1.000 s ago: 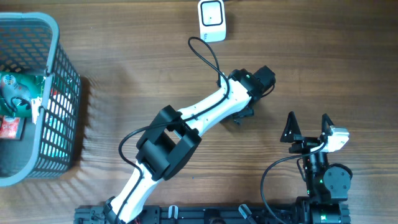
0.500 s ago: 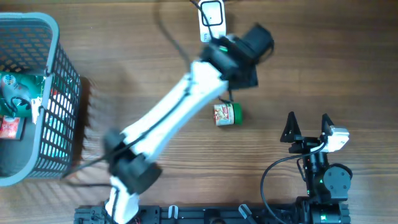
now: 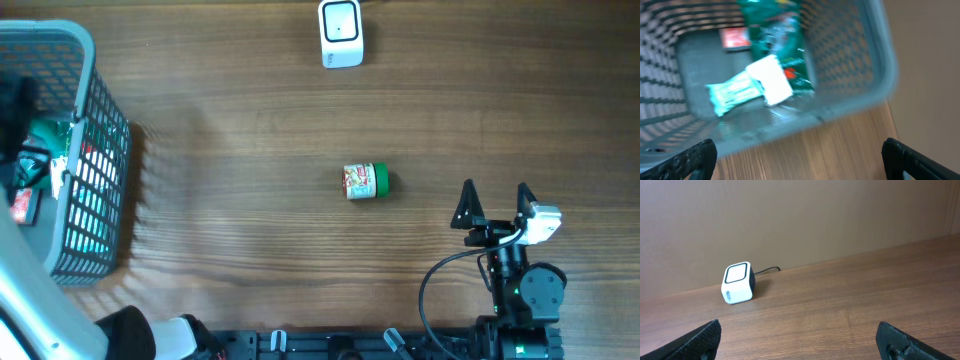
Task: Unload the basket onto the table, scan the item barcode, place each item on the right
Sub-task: 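Reach the left gripper back into the basket toward the white box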
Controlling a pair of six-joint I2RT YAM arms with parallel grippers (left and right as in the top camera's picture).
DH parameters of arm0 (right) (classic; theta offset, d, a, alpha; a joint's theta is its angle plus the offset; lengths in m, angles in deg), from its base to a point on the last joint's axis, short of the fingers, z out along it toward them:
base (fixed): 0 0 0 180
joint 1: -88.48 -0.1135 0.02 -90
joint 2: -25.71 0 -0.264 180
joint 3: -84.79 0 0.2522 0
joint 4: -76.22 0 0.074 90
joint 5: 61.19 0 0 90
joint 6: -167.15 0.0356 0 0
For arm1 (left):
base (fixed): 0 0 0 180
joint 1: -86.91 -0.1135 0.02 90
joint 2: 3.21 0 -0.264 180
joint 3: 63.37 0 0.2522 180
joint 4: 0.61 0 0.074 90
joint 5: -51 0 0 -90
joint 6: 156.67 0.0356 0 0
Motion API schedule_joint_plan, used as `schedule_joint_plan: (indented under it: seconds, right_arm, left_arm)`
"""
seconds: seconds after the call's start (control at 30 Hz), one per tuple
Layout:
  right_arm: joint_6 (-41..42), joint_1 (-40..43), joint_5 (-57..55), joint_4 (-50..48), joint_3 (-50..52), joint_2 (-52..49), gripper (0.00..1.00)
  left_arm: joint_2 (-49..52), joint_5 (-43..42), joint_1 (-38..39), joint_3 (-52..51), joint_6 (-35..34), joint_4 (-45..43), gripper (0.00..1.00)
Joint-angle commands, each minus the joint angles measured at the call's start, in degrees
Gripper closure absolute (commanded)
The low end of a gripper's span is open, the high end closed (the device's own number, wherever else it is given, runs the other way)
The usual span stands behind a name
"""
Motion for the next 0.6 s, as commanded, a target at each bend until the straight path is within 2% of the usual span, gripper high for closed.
schedule_joint_plan:
  seconds: [0.0,0.1,0.27,0.57]
  right_arm:
    - [-1.0,-0.3,0.2,-0.2,0.1,0.3,0.0]
    - [-1.0,-0.3,0.2,-0.2,0.1,0.3,0.0]
    - [-1.1,-0.3,0.2,-0.2,0.1,0.3,0.0]
    - [-1.0,-0.3,0.3,-0.2,0.1,0.3,0.0]
  left_arm:
    - [1.6,-6.3,-9.8,-5.2,-0.9,-0.4,0.0]
    - [4.4,-6.3,-14.2,-12.5,-0.9,-3.0,0.0]
    - [10.7,-6.3,-14.2,-21.2,-0.8,-12.6,0.0]
    - [27.1,-6.3,-14.2,-22.1,-0.9,-16.3,0.0]
